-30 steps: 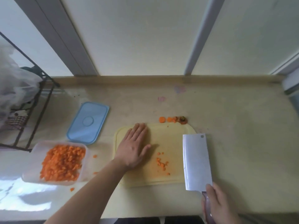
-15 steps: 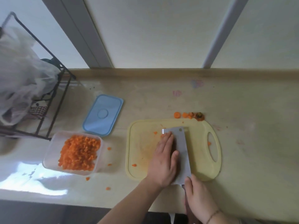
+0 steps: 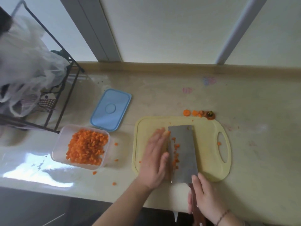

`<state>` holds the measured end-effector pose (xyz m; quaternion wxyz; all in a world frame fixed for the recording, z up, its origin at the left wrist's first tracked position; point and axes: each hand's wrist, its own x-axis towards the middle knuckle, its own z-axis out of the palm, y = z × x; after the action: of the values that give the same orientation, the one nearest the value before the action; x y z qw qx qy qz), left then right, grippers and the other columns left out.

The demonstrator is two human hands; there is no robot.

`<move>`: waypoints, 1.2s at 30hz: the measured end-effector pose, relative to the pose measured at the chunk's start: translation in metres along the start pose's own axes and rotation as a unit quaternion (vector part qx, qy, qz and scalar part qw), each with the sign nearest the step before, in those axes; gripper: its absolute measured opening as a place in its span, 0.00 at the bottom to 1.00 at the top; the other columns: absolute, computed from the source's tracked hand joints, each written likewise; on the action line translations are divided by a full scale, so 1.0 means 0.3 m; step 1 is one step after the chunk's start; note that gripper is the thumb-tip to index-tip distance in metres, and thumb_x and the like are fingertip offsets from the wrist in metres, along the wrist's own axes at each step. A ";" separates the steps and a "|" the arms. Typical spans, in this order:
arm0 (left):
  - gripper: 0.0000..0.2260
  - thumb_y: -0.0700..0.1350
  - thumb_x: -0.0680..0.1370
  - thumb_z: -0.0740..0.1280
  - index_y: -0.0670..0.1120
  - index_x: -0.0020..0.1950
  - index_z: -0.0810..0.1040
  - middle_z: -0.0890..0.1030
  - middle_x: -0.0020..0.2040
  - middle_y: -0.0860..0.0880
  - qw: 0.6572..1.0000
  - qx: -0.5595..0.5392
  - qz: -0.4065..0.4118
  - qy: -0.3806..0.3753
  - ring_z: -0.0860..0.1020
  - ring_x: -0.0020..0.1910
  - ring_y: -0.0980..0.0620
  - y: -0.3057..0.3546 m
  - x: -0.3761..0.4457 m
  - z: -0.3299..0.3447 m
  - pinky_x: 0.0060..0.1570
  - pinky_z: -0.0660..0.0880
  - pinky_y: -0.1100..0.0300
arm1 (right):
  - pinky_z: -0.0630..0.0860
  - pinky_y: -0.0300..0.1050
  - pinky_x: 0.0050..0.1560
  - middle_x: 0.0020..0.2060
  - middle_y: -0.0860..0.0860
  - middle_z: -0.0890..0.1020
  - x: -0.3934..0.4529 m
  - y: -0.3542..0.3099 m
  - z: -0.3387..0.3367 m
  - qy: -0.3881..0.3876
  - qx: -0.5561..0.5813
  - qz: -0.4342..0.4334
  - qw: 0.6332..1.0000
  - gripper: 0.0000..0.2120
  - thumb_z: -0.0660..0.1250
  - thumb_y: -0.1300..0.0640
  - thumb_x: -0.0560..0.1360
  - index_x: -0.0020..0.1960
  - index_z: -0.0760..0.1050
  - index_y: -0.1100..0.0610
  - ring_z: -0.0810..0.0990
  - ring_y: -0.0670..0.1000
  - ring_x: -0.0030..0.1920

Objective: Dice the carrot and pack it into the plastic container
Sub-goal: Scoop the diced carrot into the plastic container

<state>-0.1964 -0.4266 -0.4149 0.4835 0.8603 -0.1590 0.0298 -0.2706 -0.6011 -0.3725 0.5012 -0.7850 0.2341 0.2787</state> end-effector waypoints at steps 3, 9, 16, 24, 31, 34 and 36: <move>0.27 0.57 0.86 0.50 0.43 0.80 0.63 0.58 0.83 0.53 0.989 0.081 -0.102 0.065 0.56 0.82 0.49 -0.094 -0.086 -0.094 0.80 0.53 0.53 | 0.74 0.38 0.28 0.24 0.57 0.79 -0.007 -0.001 0.008 0.016 -0.002 0.008 1.000 0.18 0.50 0.54 0.83 0.43 0.68 0.65 0.79 0.53 0.22; 0.32 0.63 0.85 0.45 0.44 0.83 0.56 0.54 0.84 0.51 0.974 0.159 -0.157 -0.031 0.50 0.82 0.55 -0.069 -0.137 -0.043 0.80 0.45 0.58 | 0.75 0.38 0.37 0.28 0.58 0.80 0.002 -0.002 0.036 0.032 -0.030 0.001 0.999 0.14 0.52 0.54 0.83 0.43 0.69 0.59 0.80 0.46 0.28; 0.38 0.70 0.81 0.43 0.46 0.83 0.49 0.44 0.83 0.57 0.978 0.104 -0.175 -0.052 0.44 0.82 0.59 0.007 -0.114 0.011 0.80 0.43 0.60 | 0.70 0.32 0.30 0.25 0.55 0.79 0.016 -0.017 0.047 0.036 -0.054 0.010 0.998 0.13 0.52 0.55 0.82 0.44 0.70 0.59 0.77 0.43 0.25; 0.37 0.67 0.83 0.48 0.45 0.83 0.49 0.46 0.84 0.52 0.980 -0.089 -0.133 -0.116 0.44 0.83 0.55 0.109 -0.028 0.116 0.81 0.48 0.50 | 0.69 0.30 0.34 0.30 0.52 0.79 0.006 -0.040 0.037 0.061 -0.061 -0.033 0.996 0.09 0.56 0.59 0.81 0.43 0.71 0.54 0.81 0.44 0.31; 0.32 0.62 0.85 0.49 0.40 0.82 0.58 0.53 0.84 0.47 0.997 -0.020 -0.057 -0.048 0.51 0.83 0.49 0.039 0.020 0.100 0.81 0.51 0.49 | 0.70 0.38 0.37 0.22 0.55 0.73 0.014 -0.011 0.030 0.059 -0.071 -0.036 0.995 0.12 0.57 0.58 0.81 0.39 0.68 0.54 0.78 0.46 0.30; 0.41 0.71 0.81 0.42 0.43 0.83 0.53 0.45 0.83 0.53 0.984 0.072 -0.156 -0.051 0.44 0.82 0.57 -0.001 0.073 0.078 0.81 0.45 0.53 | 0.71 0.32 0.35 0.27 0.59 0.80 0.018 -0.005 0.032 0.032 -0.041 -0.009 0.999 0.14 0.54 0.56 0.82 0.42 0.70 0.62 0.77 0.44 0.26; 0.43 0.73 0.79 0.39 0.45 0.84 0.50 0.44 0.83 0.55 0.981 0.081 -0.154 -0.084 0.42 0.81 0.61 -0.003 0.081 0.081 0.81 0.42 0.55 | 0.70 0.29 0.34 0.25 0.57 0.77 0.016 -0.011 0.029 0.032 -0.044 -0.010 0.999 0.14 0.53 0.56 0.82 0.43 0.70 0.63 0.77 0.40 0.26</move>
<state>-0.1757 -0.4527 -0.4235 0.3955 0.9104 -0.0618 -0.1042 -0.2666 -0.5923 -0.3765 0.4617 -0.8168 0.2296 0.2587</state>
